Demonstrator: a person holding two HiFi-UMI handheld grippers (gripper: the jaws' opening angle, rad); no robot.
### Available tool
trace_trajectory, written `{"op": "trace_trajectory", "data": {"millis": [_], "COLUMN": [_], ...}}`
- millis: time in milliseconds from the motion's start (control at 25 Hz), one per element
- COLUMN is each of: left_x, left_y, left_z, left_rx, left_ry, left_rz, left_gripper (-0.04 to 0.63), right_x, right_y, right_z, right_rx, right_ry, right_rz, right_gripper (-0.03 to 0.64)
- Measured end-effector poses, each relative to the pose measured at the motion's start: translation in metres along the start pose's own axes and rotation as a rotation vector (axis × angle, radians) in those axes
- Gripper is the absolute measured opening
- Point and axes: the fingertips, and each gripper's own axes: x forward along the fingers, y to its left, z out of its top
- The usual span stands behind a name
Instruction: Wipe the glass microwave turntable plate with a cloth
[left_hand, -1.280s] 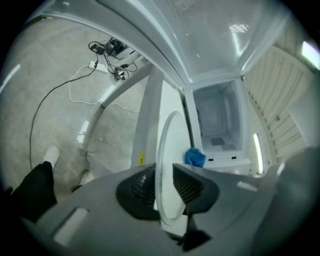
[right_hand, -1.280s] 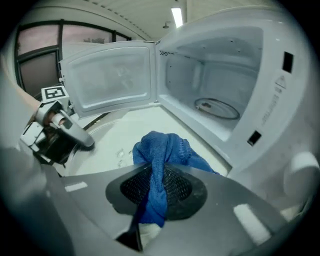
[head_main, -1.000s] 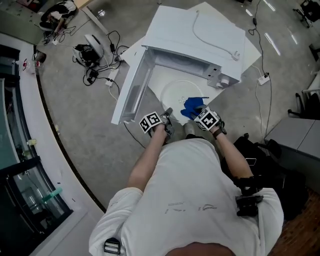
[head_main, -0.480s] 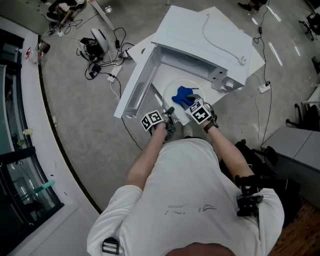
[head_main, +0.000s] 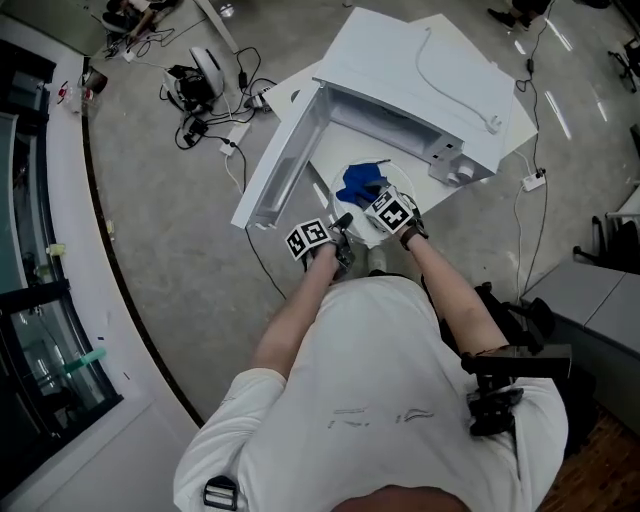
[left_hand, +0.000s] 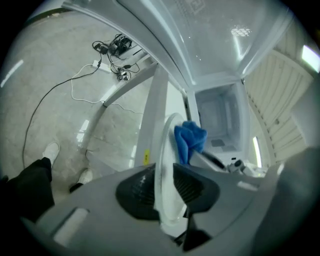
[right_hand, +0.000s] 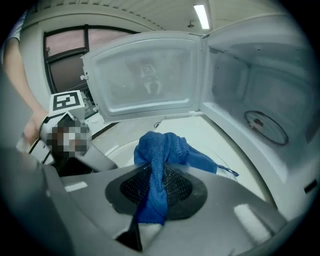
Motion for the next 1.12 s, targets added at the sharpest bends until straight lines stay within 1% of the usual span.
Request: {"op": "trace_trajectory", "data": {"millis": [120, 200, 280, 400, 520, 640, 680, 720, 800, 840, 880, 920, 1000, 1120], "left_x": [0.001, 0.001, 0.0, 0.002, 0.001, 0.005, 0.007, 0.008, 0.006, 0.004, 0.001, -0.001, -0.003, -0.006], "left_y": [-0.002, -0.002, -0.001, 0.0, 0.004, 0.004, 0.004, 0.005, 0.005, 0.003, 0.0, -0.004, -0.011, -0.016], "left_z": [-0.002, -0.002, -0.001, 0.0, 0.001, 0.003, 0.004, 0.004, 0.008, 0.011, 0.015, 0.018, 0.019, 0.014], "left_rx": [0.035, 0.061, 0.067, 0.059, 0.052, 0.056, 0.047, 0.022, -0.065, -0.104, -0.127, -0.131, -0.104, -0.057], "left_ry": [0.016, 0.02, 0.01, -0.005, -0.013, -0.014, -0.011, -0.006, 0.0, -0.005, -0.013, -0.018, -0.009, 0.008], "left_rz": [0.007, 0.008, 0.002, -0.001, 0.01, 0.015, 0.01, -0.006, -0.079, -0.128, -0.171, -0.202, -0.226, -0.227], "left_gripper": [0.086, 0.087, 0.087, 0.089, 0.094, 0.1, 0.101, 0.104, 0.108, 0.12, 0.134, 0.153, 0.184, 0.216], "right_x": [-0.026, -0.041, -0.052, -0.061, -0.06, -0.055, -0.054, -0.053, -0.054, -0.055, -0.057, -0.058, -0.057, -0.045], "right_y": [-0.007, 0.001, 0.016, 0.041, 0.073, 0.09, 0.09, 0.089, 0.085, 0.081, 0.076, 0.069, 0.054, 0.029], "right_z": [-0.046, -0.071, -0.087, -0.099, -0.101, -0.098, -0.098, -0.096, -0.087, -0.079, -0.071, -0.064, -0.053, -0.033], "right_rx": [0.077, 0.104, 0.12, 0.146, 0.203, 0.198, 0.202, 0.226, 0.329, 0.379, 0.407, 0.414, 0.389, 0.312], "right_ry": [0.049, 0.093, 0.127, 0.163, 0.184, 0.21, 0.216, 0.215, 0.177, 0.144, 0.114, 0.094, 0.077, 0.056], "right_rz": [0.0, 0.036, 0.075, 0.125, 0.203, 0.263, 0.27, 0.278, 0.292, 0.291, 0.277, 0.251, 0.188, 0.087], "right_gripper": [0.071, 0.071, 0.071, 0.071, 0.071, 0.071, 0.071, 0.071, 0.071, 0.071, 0.071, 0.071, 0.071, 0.072]}}
